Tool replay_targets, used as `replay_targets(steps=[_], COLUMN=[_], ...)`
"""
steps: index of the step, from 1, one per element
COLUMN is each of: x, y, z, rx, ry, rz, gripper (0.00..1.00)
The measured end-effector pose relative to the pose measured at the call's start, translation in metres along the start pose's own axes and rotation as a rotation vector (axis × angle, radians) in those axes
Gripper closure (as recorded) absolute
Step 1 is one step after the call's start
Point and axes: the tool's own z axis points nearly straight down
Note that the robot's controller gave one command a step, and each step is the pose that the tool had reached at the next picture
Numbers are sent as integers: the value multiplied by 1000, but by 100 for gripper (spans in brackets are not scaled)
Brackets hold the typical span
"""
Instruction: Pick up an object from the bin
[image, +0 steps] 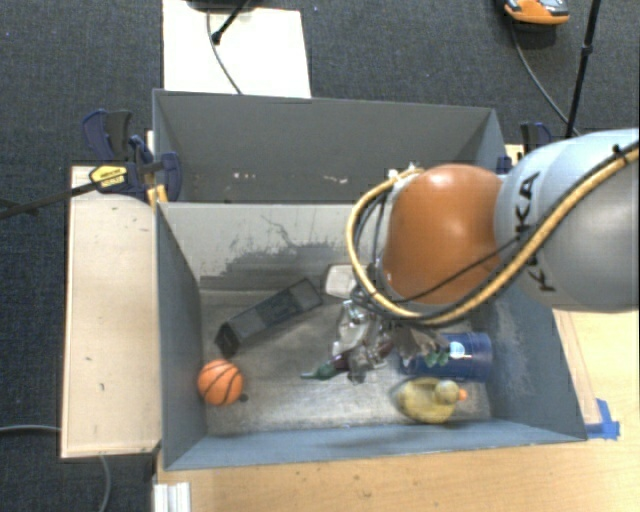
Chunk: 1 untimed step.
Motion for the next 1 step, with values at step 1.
replay_targets(steps=[1], x=[-3], y=[-2], z=[-19], rx=[-1], ry=[8], rz=[-95], gripper=[100])
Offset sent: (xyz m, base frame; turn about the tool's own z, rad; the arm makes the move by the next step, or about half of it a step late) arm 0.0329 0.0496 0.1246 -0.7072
